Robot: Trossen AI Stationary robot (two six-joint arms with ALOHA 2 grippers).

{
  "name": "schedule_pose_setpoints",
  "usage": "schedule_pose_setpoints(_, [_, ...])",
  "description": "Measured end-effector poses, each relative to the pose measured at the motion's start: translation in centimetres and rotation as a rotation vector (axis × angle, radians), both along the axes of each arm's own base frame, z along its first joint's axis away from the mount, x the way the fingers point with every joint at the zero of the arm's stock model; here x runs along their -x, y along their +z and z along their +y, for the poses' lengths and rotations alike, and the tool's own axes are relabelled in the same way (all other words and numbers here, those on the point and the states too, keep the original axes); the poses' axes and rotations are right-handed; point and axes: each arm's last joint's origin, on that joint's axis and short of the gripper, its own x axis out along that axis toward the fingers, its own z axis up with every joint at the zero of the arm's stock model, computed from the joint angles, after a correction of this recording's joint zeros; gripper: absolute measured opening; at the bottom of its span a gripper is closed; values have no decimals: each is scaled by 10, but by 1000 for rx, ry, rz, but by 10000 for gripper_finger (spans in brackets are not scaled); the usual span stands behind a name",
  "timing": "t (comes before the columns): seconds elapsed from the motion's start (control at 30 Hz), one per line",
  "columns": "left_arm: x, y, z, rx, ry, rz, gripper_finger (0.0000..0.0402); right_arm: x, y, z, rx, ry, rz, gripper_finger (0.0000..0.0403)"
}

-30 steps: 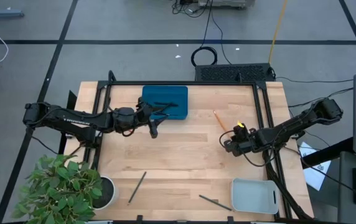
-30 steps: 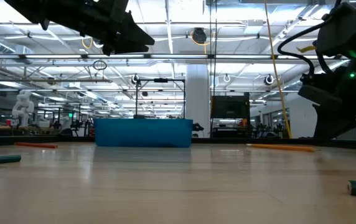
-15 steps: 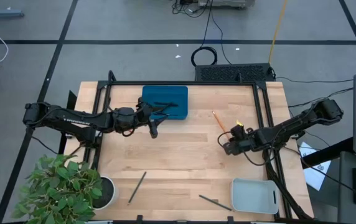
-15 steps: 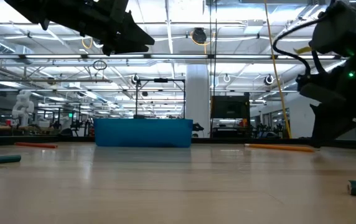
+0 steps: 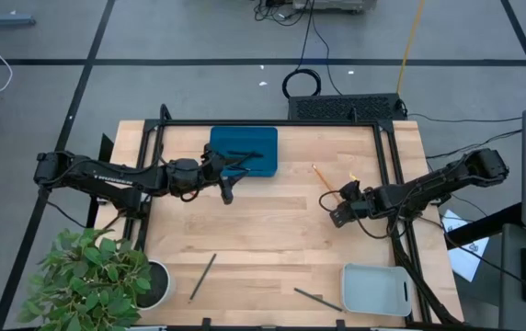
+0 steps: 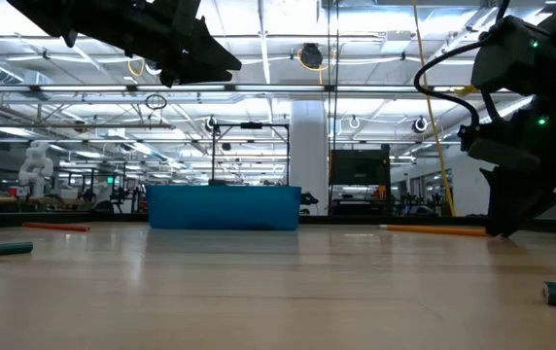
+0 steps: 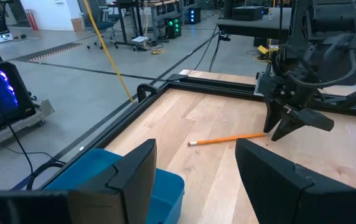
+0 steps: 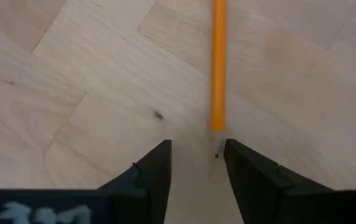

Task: Sort pens & pencils
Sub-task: Put the yellow pencil into the gray bin

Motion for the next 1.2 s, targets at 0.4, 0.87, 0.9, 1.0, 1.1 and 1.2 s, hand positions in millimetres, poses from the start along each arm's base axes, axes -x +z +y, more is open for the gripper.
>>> schedule_pose_setpoints(0.4, [0,0,0,0,0,0,225,-1,-1,-6,10,-4,25,107])
schedule_pose_setpoints(0.87, [0,0,0,0,0,1,225,-1,-2,-12,29,0,43,22])
schedule_pose_setpoints(0.9, [0,0,0,0,0,1,225,-1,-2,-12,30,0,43,13])
schedule_pose_setpoints(1.0, [0,0,0,0,0,1,225,-1,-2,-13,35,2,42,5])
schedule_pose_setpoints(1.1, [0,0,0,0,0,1,225,-1,-2,-13,37,8,45,3])
schedule_pose_setpoints(1.2, [0,0,0,0,0,1,225,-1,-2,-13,39,15,48,2])
